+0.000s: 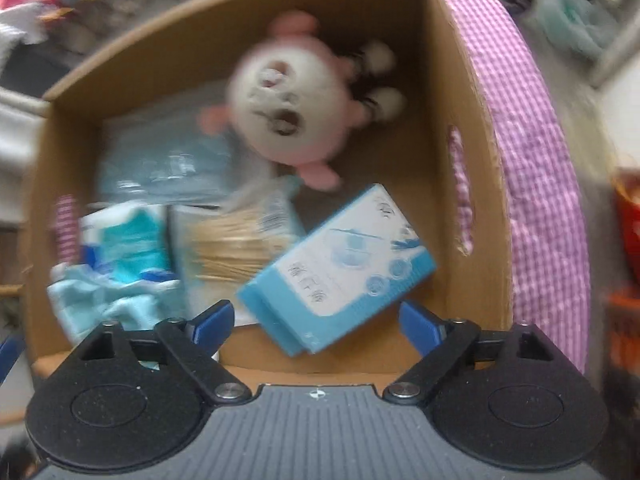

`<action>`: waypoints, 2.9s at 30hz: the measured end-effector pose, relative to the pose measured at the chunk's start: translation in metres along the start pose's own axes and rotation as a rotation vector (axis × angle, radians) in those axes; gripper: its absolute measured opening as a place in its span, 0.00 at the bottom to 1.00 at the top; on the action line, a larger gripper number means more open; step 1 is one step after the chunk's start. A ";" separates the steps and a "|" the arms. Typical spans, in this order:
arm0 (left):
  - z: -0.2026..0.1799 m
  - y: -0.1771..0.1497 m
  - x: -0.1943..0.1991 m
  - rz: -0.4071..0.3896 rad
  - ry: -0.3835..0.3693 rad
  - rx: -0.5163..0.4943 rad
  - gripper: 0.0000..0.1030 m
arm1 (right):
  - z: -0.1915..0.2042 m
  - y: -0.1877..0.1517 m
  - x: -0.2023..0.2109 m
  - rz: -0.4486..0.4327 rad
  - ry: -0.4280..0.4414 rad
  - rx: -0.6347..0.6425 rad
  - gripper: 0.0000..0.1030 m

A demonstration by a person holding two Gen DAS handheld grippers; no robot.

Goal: Organize soft objects
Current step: 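Lower the bandage box into the box beside the sticks and open the right gripper, then move the right gripper out of the box to the green scrunchie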

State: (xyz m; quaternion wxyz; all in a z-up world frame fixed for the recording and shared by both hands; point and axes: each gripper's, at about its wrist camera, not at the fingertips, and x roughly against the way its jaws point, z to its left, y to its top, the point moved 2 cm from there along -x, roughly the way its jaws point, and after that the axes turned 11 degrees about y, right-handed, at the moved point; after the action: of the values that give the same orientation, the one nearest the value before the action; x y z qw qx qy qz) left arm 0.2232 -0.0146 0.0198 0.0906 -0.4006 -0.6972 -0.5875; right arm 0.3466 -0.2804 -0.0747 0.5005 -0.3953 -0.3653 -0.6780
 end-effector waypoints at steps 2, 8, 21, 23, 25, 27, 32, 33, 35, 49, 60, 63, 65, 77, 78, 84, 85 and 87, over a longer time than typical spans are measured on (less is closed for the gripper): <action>0.005 -0.001 0.003 -0.014 -0.008 0.007 0.99 | 0.002 0.005 -0.007 0.009 -0.039 -0.037 1.00; 0.020 -0.013 0.014 -0.040 -0.035 0.003 0.99 | 0.004 0.013 -0.025 0.030 -0.135 -0.122 1.00; 0.047 -0.033 0.024 -0.083 -0.047 0.024 0.99 | -0.011 0.010 -0.042 0.059 -0.138 -0.283 0.99; 0.051 -0.034 0.022 -0.074 -0.051 0.033 0.99 | -0.017 0.011 -0.045 0.049 -0.123 -0.312 0.96; 0.054 -0.035 0.020 -0.070 -0.051 0.041 0.99 | -0.022 0.014 -0.048 0.032 -0.117 -0.325 0.90; 0.057 -0.037 0.021 -0.072 -0.047 0.047 0.99 | -0.022 0.016 -0.049 0.025 -0.138 -0.296 0.87; 0.064 -0.037 0.021 -0.075 -0.050 0.076 0.99 | -0.010 0.017 -0.041 -0.024 -0.175 -0.176 0.65; 0.065 -0.038 0.020 -0.072 -0.054 0.079 0.99 | -0.007 0.018 -0.039 -0.022 -0.196 -0.142 0.65; 0.066 -0.039 0.021 -0.067 -0.058 0.083 0.99 | -0.004 0.019 -0.038 -0.012 -0.216 -0.108 0.67; 0.068 -0.038 0.020 -0.053 -0.064 0.088 0.99 | 0.014 0.018 -0.071 0.160 -0.320 0.114 0.82; 0.063 -0.040 0.020 -0.043 -0.057 0.073 0.99 | 0.044 -0.001 -0.102 0.296 -0.608 0.627 0.88; 0.062 -0.041 0.020 -0.044 -0.052 0.067 0.99 | 0.048 -0.005 -0.103 0.274 -0.613 0.679 0.92; 0.059 -0.040 0.020 -0.042 -0.050 0.060 0.99 | 0.051 -0.009 -0.102 0.248 -0.623 0.710 0.92; 0.046 -0.041 0.042 -0.073 -0.057 0.053 1.00 | 0.072 -0.080 0.003 -0.206 -0.342 0.762 0.95; 0.045 -0.041 0.045 -0.080 -0.062 0.058 1.00 | 0.074 -0.093 0.021 -0.281 -0.294 0.765 0.98; 0.031 -0.039 0.063 -0.114 -0.066 0.050 1.00 | 0.074 -0.173 0.140 -0.647 0.039 0.713 1.00; 0.027 -0.040 0.064 -0.112 -0.075 0.041 1.00 | 0.070 -0.188 0.156 -0.690 0.068 0.701 1.00; 0.013 -0.044 0.063 -0.087 -0.093 0.007 1.00 | 0.054 -0.216 0.168 -0.790 0.071 0.679 1.00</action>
State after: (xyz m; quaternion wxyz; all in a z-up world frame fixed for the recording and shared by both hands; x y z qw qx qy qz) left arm 0.1565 0.0259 0.0209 0.0337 -0.3965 -0.7196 -0.5691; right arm 0.1156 -0.2481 0.0781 0.3187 -0.0199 -0.6687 -0.6715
